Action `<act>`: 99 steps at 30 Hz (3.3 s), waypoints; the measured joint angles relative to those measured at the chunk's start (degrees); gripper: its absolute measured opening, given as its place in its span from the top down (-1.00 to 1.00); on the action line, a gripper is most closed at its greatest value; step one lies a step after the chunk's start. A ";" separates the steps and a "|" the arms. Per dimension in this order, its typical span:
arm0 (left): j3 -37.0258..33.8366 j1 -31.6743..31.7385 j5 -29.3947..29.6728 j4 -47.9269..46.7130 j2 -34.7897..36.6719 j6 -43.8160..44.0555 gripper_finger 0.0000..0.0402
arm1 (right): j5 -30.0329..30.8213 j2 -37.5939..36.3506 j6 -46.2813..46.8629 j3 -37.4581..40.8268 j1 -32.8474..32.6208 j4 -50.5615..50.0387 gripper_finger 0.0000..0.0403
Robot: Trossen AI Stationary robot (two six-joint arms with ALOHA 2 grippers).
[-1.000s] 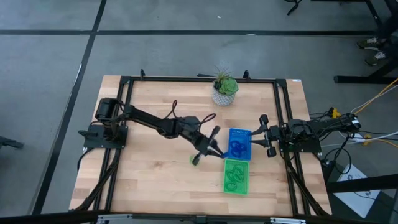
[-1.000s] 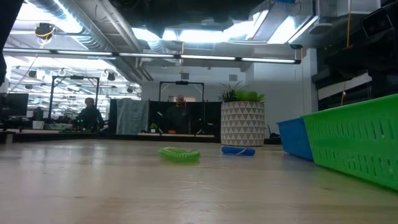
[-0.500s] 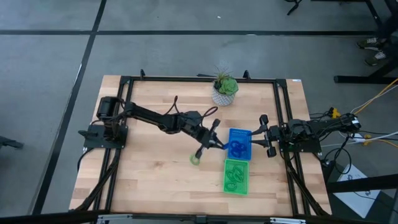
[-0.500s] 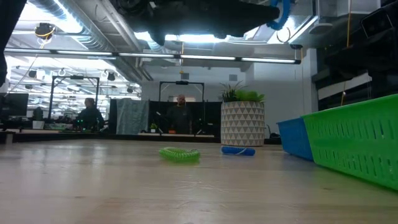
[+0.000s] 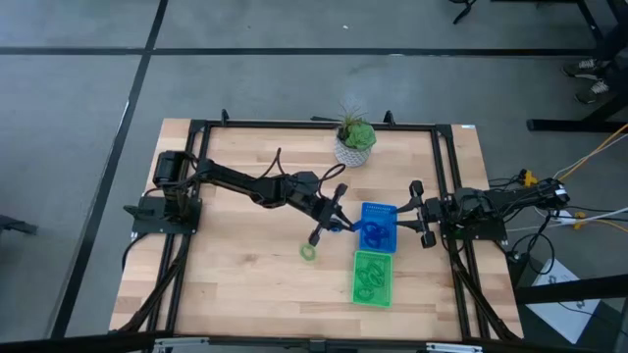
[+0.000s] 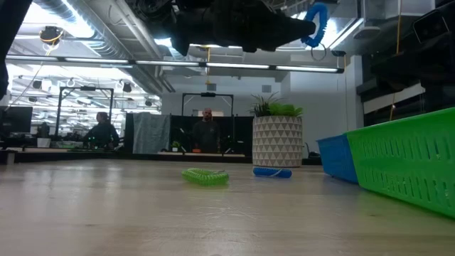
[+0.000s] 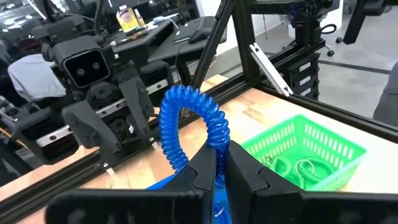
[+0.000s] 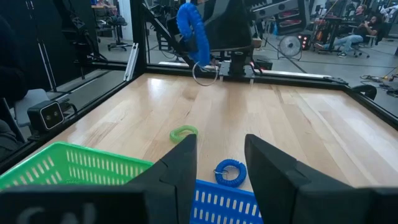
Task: Sort spring keychains
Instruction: Put the blue spring keychain into the blue bin
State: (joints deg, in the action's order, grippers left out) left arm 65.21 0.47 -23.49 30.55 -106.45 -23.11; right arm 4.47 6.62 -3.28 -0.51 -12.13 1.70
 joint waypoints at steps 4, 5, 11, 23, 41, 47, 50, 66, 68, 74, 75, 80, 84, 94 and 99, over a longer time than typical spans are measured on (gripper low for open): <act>0.00 0.02 0.01 0.37 0.00 -0.02 0.94 | 0.00 0.01 -0.01 0.02 -0.01 0.00 0.33; 0.00 0.02 0.02 0.49 0.00 -0.02 0.94 | 0.00 0.01 -0.01 0.00 -0.01 0.01 0.33; 0.00 0.00 0.00 0.52 0.00 -0.13 0.94 | 0.00 0.01 0.00 0.01 -0.01 -0.01 0.33; 0.00 -1.27 -1.75 0.47 0.00 -0.17 0.94 | 0.00 0.01 0.00 0.01 -0.01 -0.01 0.33; 0.00 -1.25 -1.53 -0.32 0.00 -0.57 0.94 | 0.01 0.01 0.01 0.01 0.00 0.00 0.33; 0.00 -2.83 -1.55 -0.64 -0.52 -0.43 0.94 | 0.00 0.01 0.01 0.00 -0.01 -0.01 0.33; 0.00 -3.66 -1.55 0.08 -2.05 -1.48 0.94 | 0.00 0.01 0.00 0.02 -0.01 0.00 0.33; 0.25 -3.04 1.93 8.91 -9.05 1.66 0.94 | 0.00 0.00 0.01 0.01 0.00 0.01 0.33; 1.62 -3.04 1.97 9.17 -10.65 2.68 0.94 | 0.00 0.01 0.01 0.00 0.01 0.01 0.33; 6.34 -3.42 2.11 6.39 -15.77 4.47 0.94 | 0.00 0.00 0.00 0.01 -0.01 0.01 0.33; 7.21 -3.52 2.14 5.29 -16.41 4.53 0.94 | 0.00 0.01 0.00 0.00 0.00 0.01 0.33; 12.33 -4.39 6.30 -4.11 -17.90 4.43 0.94 | 0.00 -0.01 0.01 0.00 -0.01 0.00 0.33; 14.73 -4.68 7.96 -9.16 -18.05 4.34 0.94 | 0.00 0.01 -0.01 0.02 0.00 0.01 0.33; 14.80 -4.00 8.06 -9.82 -18.08 4.57 0.94 | 0.00 0.00 0.01 0.02 -0.01 0.01 0.33; 15.80 -3.72 8.13 -10.98 -18.08 5.16 0.94 | 0.00 -0.01 0.01 0.00 -0.01 0.01 0.33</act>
State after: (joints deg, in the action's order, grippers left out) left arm 81.01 -3.25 -15.35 19.57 -124.53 -17.95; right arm 4.47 6.61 -3.27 -0.51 -12.14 1.72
